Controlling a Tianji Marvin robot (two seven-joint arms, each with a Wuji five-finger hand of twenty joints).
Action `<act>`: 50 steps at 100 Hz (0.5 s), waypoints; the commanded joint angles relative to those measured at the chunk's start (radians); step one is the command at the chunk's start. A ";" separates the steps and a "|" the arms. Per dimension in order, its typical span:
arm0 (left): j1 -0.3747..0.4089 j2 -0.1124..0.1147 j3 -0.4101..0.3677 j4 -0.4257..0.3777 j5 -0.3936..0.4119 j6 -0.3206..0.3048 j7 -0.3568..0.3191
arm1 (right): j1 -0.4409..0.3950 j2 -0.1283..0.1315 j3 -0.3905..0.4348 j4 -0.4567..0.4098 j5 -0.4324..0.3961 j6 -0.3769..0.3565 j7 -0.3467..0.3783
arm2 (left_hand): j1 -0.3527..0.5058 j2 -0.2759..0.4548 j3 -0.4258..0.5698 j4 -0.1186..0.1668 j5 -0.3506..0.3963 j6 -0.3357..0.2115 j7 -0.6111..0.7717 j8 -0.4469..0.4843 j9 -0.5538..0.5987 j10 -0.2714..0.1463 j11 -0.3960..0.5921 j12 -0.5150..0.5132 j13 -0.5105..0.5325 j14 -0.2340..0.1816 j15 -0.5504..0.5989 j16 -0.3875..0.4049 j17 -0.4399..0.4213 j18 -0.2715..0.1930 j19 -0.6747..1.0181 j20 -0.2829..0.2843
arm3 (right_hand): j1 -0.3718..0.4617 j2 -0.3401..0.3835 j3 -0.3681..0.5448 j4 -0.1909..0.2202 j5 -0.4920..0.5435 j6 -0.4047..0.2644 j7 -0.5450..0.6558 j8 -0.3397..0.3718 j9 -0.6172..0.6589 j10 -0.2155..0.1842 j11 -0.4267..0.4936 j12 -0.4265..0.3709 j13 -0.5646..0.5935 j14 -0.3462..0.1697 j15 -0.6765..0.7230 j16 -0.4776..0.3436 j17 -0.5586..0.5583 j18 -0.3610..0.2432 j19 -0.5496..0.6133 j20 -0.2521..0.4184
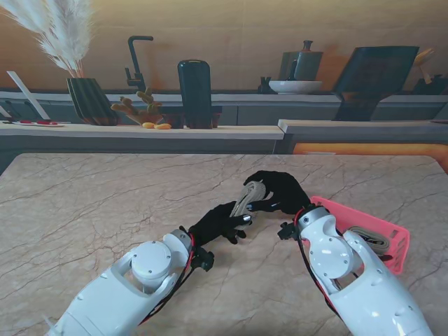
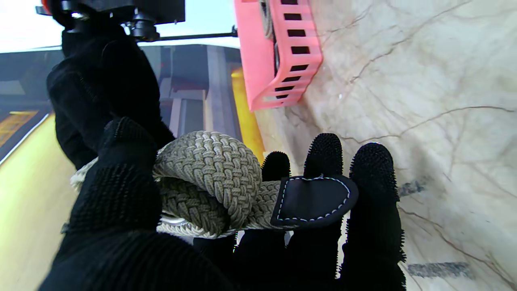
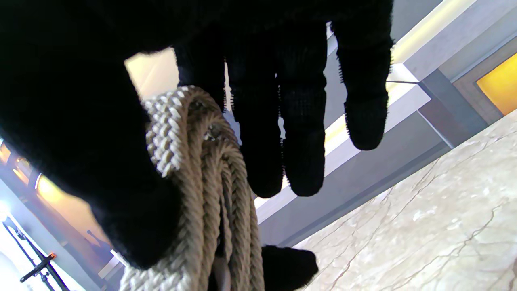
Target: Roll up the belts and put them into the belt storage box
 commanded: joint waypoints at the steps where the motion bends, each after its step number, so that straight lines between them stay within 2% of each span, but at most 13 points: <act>1: -0.002 -0.002 0.014 -0.013 0.012 0.010 -0.017 | 0.013 -0.010 -0.013 -0.008 0.006 -0.006 0.003 | 0.061 0.043 0.037 0.034 0.044 -0.033 0.052 0.015 0.032 -0.006 0.042 0.021 0.033 -0.013 0.048 0.023 0.020 -0.002 0.058 0.027 | 0.048 0.136 0.160 0.086 0.131 -0.145 0.467 0.055 0.026 0.020 0.023 -0.009 0.012 -0.011 0.026 0.010 -0.014 0.015 0.040 -0.014; 15: -0.008 -0.004 0.021 -0.012 0.005 0.033 -0.025 | 0.025 -0.015 -0.030 -0.005 0.024 -0.008 -0.004 | 0.151 0.122 0.087 0.038 0.046 -0.033 0.081 0.029 0.054 -0.016 0.074 0.050 0.047 -0.016 0.077 0.037 0.027 -0.009 0.085 0.037 | 0.041 0.147 0.156 0.089 0.122 -0.155 0.466 0.062 0.017 0.018 0.032 -0.008 0.009 -0.012 0.030 0.010 -0.014 0.012 0.046 -0.017; 21: -0.008 -0.007 0.023 -0.011 0.002 0.038 -0.020 | 0.029 -0.018 -0.037 -0.002 0.031 -0.007 -0.010 | 0.191 0.176 0.101 0.029 0.047 -0.038 0.115 0.049 0.068 -0.021 0.099 0.075 0.055 -0.016 0.091 0.045 0.031 -0.009 0.097 0.042 | 0.038 0.155 0.151 0.091 0.115 -0.163 0.466 0.068 0.012 0.017 0.036 -0.008 0.008 -0.015 0.031 0.009 -0.013 0.009 0.049 -0.020; 27: -0.008 -0.010 0.024 -0.010 -0.010 0.043 -0.017 | 0.033 -0.021 -0.045 0.003 0.042 -0.003 -0.016 | 0.260 0.190 0.099 0.013 0.050 -0.043 0.155 0.103 0.084 -0.025 0.132 0.113 0.064 -0.015 0.114 0.059 0.035 -0.011 0.120 0.052 | 0.033 0.169 0.142 0.093 0.103 -0.182 0.465 0.078 0.002 0.012 0.041 -0.008 0.007 -0.020 0.031 0.007 -0.011 0.006 0.052 -0.023; 35: -0.007 -0.015 0.026 -0.007 -0.029 0.041 -0.015 | 0.037 -0.026 -0.054 0.013 0.062 0.011 -0.022 | 0.379 0.211 -0.002 0.003 0.065 -0.057 0.228 0.177 0.112 -0.035 0.195 0.191 0.087 -0.015 0.160 0.086 0.052 -0.014 0.160 0.071 | 0.030 0.188 0.126 0.094 0.090 -0.196 0.462 0.088 -0.007 0.008 0.045 -0.008 0.003 -0.025 0.029 0.005 -0.009 0.000 0.057 -0.027; 38: -0.007 -0.016 0.026 -0.003 -0.037 0.035 -0.014 | 0.039 -0.029 -0.058 0.018 0.070 0.015 -0.026 | 0.432 0.225 -0.057 0.010 0.066 -0.065 0.280 0.198 0.124 -0.042 0.221 0.226 0.102 -0.019 0.183 0.098 0.068 -0.020 0.181 0.075 | 0.028 0.195 0.121 0.094 0.085 -0.201 0.460 0.091 -0.012 0.006 0.044 -0.008 0.003 -0.025 0.028 0.004 -0.007 -0.002 0.058 -0.028; 50: 0.003 -0.031 0.026 0.000 -0.056 0.011 0.031 | 0.036 -0.038 -0.063 0.030 0.104 0.037 -0.044 | 0.451 0.234 -0.027 0.014 0.045 -0.090 0.431 0.309 0.150 -0.063 0.313 0.303 0.153 -0.024 0.279 0.145 0.122 -0.019 0.264 0.101 | 0.010 0.246 0.064 0.096 0.034 -0.188 0.431 0.101 -0.073 0.014 0.037 -0.009 -0.023 -0.023 0.009 -0.005 -0.009 -0.012 0.062 -0.038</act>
